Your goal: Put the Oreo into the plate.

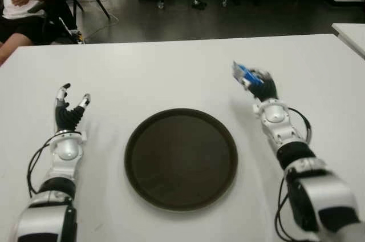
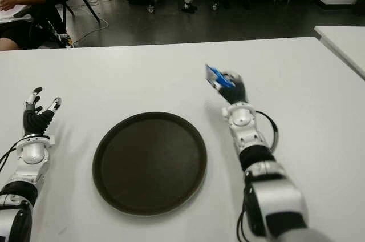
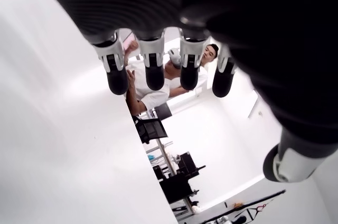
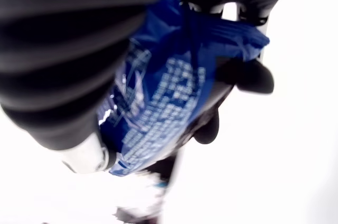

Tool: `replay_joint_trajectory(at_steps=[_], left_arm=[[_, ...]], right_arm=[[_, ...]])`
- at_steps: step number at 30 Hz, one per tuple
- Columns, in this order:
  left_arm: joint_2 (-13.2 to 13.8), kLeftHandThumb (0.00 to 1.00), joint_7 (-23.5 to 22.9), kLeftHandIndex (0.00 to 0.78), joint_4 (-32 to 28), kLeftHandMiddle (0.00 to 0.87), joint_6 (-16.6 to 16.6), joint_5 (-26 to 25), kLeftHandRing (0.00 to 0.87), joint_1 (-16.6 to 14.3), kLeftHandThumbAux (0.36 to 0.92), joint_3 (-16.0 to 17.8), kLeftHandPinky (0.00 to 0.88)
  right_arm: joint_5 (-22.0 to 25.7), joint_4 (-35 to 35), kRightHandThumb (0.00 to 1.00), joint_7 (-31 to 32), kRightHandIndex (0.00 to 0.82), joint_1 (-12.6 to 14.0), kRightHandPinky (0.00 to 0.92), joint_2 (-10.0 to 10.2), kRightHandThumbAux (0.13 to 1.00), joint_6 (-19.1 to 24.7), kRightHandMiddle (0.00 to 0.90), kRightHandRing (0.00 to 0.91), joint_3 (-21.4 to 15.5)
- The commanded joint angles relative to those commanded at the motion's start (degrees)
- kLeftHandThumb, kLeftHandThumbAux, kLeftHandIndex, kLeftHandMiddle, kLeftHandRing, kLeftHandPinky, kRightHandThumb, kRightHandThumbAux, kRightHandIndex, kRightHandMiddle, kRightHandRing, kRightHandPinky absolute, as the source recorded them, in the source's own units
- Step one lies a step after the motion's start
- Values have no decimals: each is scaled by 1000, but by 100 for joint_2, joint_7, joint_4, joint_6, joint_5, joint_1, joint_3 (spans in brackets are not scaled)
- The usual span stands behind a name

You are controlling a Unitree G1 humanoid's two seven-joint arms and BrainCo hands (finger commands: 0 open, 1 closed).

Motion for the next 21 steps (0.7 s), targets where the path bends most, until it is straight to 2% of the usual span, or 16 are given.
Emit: replay_joint_trajectory(at_steps=[3,8,11,21], left_arm=[[28,0,30,0,11,0,-9,81,0,-3,539,-58,0],[66,0,64,0,18,0,24,129,0,-6,536,-88,0],[17,0,-8,0,11,0,70,14,0,-17,547,-13,0],[-46,0,-12,0,-41,0,38,-100,0,-19,537,57,0]], right_arm=[[404,-2,722,651,441,108,874,-9,711,-589,858,854,-68],[705,142,723,1220,442,38,880,-91,710,-893,858,857,-355],[682,297,725,1394,441,-83,875,-62,709,-1250,853,852,-423],[772,887,730,1816,441,-222,876,8,708,-1538,846,843,-666]])
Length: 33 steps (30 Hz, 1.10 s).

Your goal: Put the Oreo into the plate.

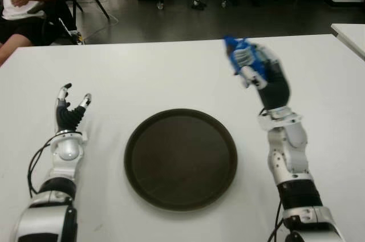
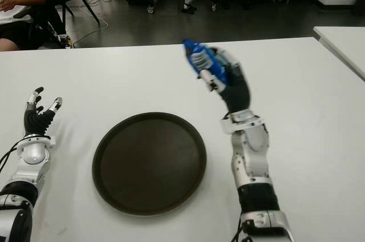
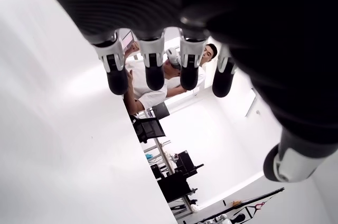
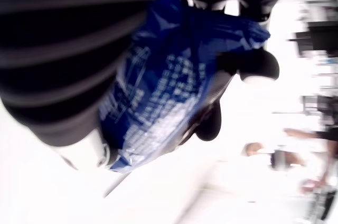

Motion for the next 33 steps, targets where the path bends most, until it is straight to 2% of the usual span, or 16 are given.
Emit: replay_joint_trajectory(at_steps=[9,23,27,28,29,31,33], left_arm=[[18,0,-40,0,10,0,63,-5,0,-5,574,2,0],[2,0,-25,0,7,0,-42,3,0,13,566,20,0],[-6,0,-54,0,24,0,-74,-30,0,-1,566,42,0],[-5,0,-69,0,33,0,-76,-33,0,-5,567,42,0],[-3,0,-77,0,38,0,-77,-35,0,-8,567,42,0],[-6,0,-93,0,45,0,-75,-41,0,-11,566,44,0],[-8,0,-97,0,47,0,-76,-46,0,-12,565,44,0]], right_arm=[[-309,204,727,-93,440,-62,881,-27,709,2,853,849,-16],[-487,548,723,443,441,-243,891,-152,711,-260,862,856,44],[-1271,506,726,32,441,-205,893,-78,710,-614,862,855,294],[-1650,505,726,-197,441,-137,894,-109,709,-747,862,855,365],[-1908,517,771,-365,436,-94,883,-139,695,-840,740,844,409],[-2356,502,811,-648,431,-29,870,-249,683,-907,634,833,484],[-2499,507,835,-775,428,-19,860,-288,676,-927,567,825,518]])
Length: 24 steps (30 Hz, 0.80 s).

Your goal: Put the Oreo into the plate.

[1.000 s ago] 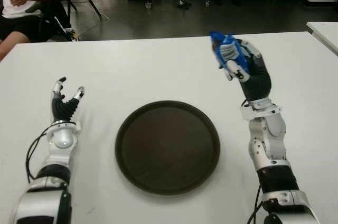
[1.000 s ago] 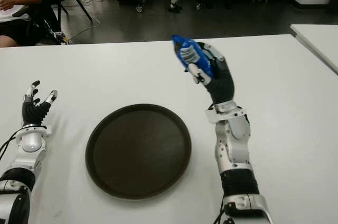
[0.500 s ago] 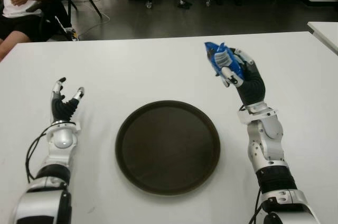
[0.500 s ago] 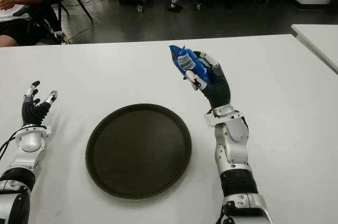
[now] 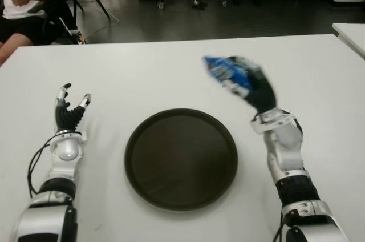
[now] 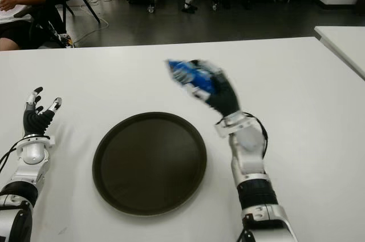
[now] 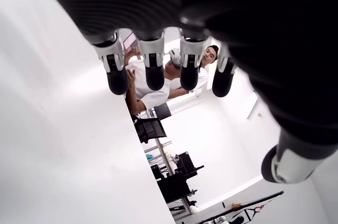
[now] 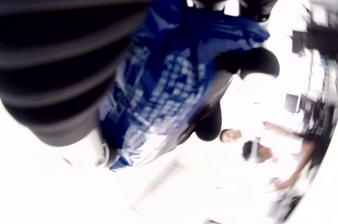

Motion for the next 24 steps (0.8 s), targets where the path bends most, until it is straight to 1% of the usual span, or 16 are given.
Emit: replay_joint_trajectory(at_steps=[2,3,5,6,9,11,13,16,17,20,24], left_arm=[[0,0,-8,0,3,0,2,-11,0,-1,560,2,0],[1,0,0,0,-2,0,-3,-10,0,4,559,1,0],[3,0,13,0,-7,0,-9,-9,0,11,549,-4,0],[3,0,14,0,-11,0,-6,-15,0,13,548,-1,0],[-1,0,19,0,-14,0,29,-36,0,13,561,7,0],[-2,0,22,0,-4,0,50,-41,0,9,566,7,0],[0,0,33,0,13,0,85,-39,0,-4,567,6,0],[3,0,53,0,25,0,116,-31,0,-17,563,2,0],[3,0,56,0,26,0,120,-30,0,-18,563,1,0],[7,0,86,0,32,0,134,7,0,-27,563,-25,0],[3,0,100,0,21,0,129,24,0,-25,567,-41,0]], right_arm=[[-180,5,844,-102,427,34,854,-42,673,2,543,820,74],[-348,108,845,-144,427,-9,852,-55,673,12,538,819,178],[-537,241,849,-209,422,-72,835,-70,673,19,521,820,308],[-588,244,850,-201,421,-78,832,-98,673,62,519,820,366],[-691,76,852,-58,418,-34,824,-238,673,377,513,822,540],[-827,-8,853,-69,417,-4,824,-237,673,562,514,827,686],[-1002,-91,853,-77,415,27,827,-181,673,815,515,832,897],[-1109,-195,854,-58,413,87,831,-123,673,1094,517,837,1126],[-1115,-225,854,-62,413,102,833,-121,673,1144,517,837,1165],[-1227,-79,853,-124,410,100,835,-17,675,1202,515,837,1383],[-1254,-285,852,-78,409,161,839,-67,675,1343,516,843,1505]])
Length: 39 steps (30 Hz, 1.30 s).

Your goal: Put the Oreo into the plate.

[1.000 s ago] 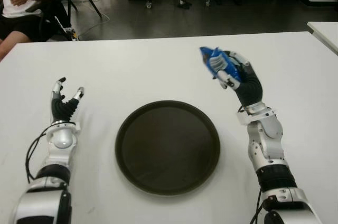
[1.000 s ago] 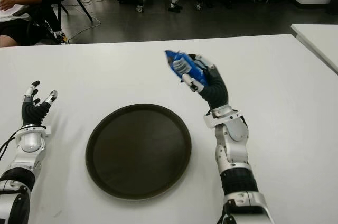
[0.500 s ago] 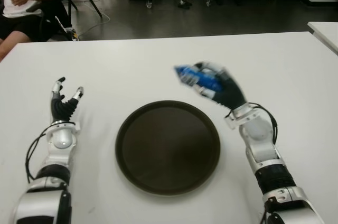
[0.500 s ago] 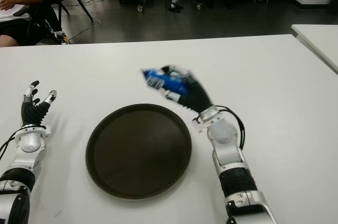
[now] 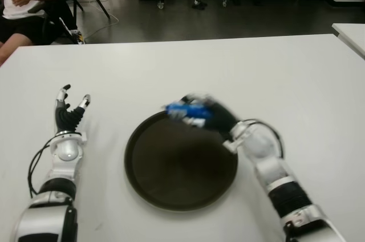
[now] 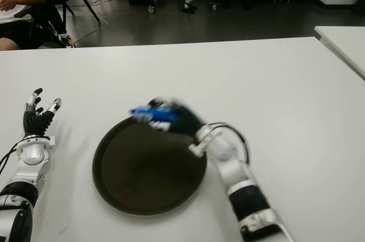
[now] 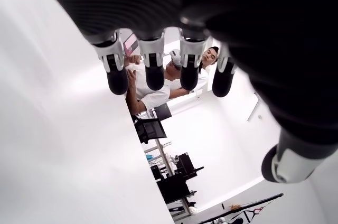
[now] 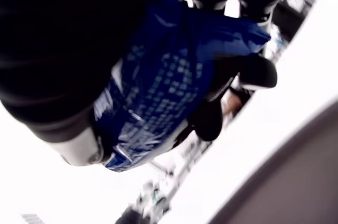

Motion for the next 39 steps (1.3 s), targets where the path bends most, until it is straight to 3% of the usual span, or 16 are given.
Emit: replay_joint_trajectory(at_steps=[12,26,39], left_arm=[[-20,0,-82,0,-24,0,6,-77,0,14,561,40,0],[-12,0,-101,0,13,0,-77,-56,0,11,586,22,0],[-44,0,-53,0,-10,0,-159,-77,0,21,548,44,0]], right_arm=[[346,-99,854,372,409,-42,841,-84,674,351,520,843,0],[498,161,854,170,408,-155,825,-19,675,264,518,824,-106],[459,492,855,53,410,-291,825,-29,674,130,521,827,-108]])
